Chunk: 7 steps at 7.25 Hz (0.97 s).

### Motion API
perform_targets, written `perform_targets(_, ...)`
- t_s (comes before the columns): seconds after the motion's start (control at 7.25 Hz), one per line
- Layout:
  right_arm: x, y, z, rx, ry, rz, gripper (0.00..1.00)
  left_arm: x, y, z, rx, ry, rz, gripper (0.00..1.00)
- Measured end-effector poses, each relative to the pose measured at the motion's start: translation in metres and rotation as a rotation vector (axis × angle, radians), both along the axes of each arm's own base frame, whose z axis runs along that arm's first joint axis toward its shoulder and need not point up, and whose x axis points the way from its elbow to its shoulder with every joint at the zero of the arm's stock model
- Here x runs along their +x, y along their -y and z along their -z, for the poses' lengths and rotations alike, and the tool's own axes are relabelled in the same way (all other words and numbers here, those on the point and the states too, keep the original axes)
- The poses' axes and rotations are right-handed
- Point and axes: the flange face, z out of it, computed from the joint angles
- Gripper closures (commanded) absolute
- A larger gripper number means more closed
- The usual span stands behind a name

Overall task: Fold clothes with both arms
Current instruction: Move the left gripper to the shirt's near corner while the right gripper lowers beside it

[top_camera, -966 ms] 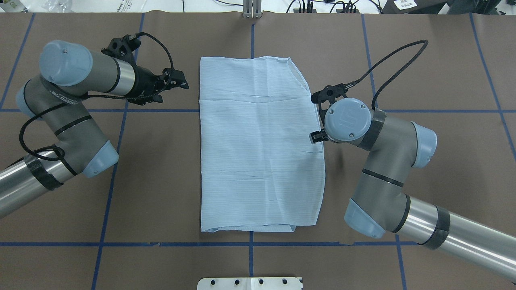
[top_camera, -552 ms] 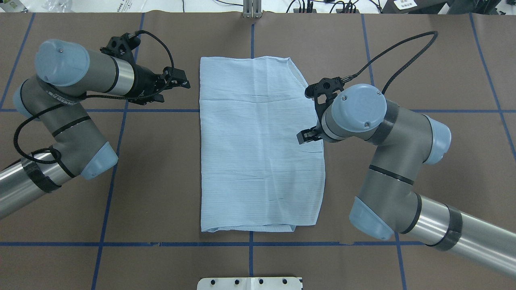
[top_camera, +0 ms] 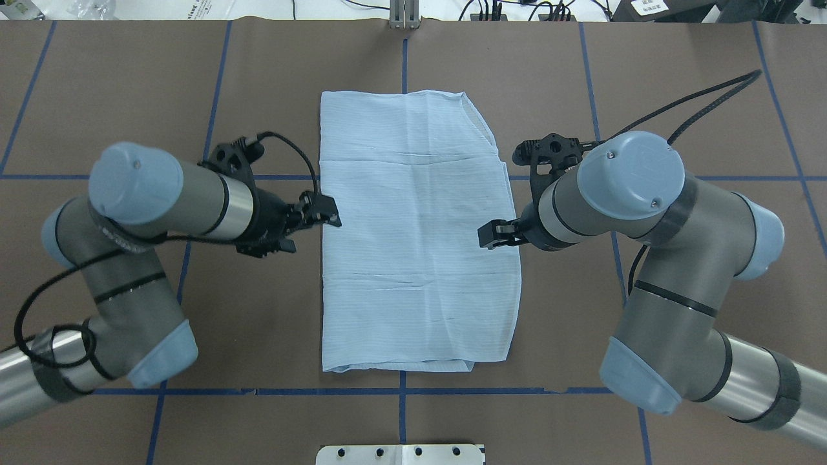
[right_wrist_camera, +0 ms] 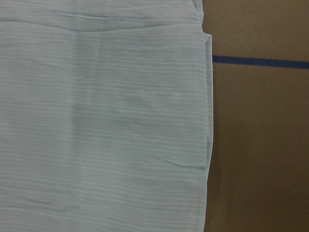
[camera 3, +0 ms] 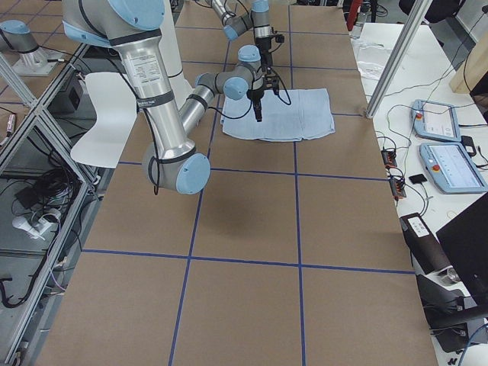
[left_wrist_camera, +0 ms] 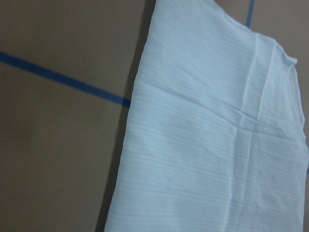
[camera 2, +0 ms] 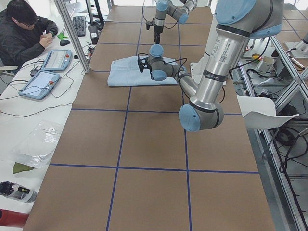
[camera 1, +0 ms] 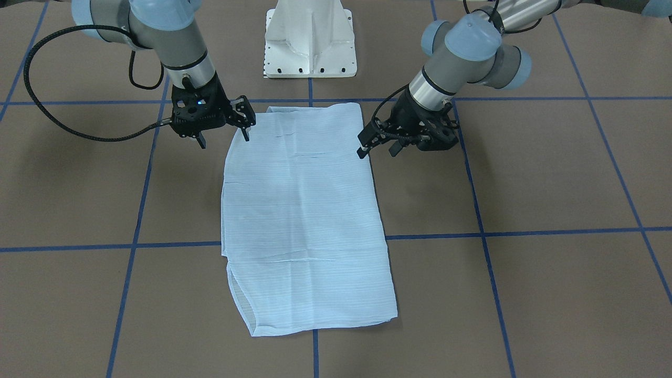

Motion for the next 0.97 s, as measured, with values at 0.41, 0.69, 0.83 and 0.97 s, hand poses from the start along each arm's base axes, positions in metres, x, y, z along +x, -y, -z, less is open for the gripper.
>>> perform_targets(0.41,-0.002,-0.018,0.005,-0.05,0.033,0.0,0.0,0.044,-0.088,-0.005,-0.073,-0.004,-0.051,0.07)
perform_targets(0.69,-0.004,-0.021,0.007,-0.053,0.037,0.001,0.0,0.067,-0.122,-0.011,-0.099,0.011,-0.072,0.08)
perform_targets(0.83,-0.004,-0.021,0.008,-0.053,0.039,0.001,0.0,0.075,-0.135,-0.015,-0.112,0.021,-0.085,0.09)
perform_targets(0.97,-0.004,-0.022,0.008,-0.053,0.04,0.002,0.0,0.08,-0.142,-0.017,-0.119,0.027,-0.093,0.1)
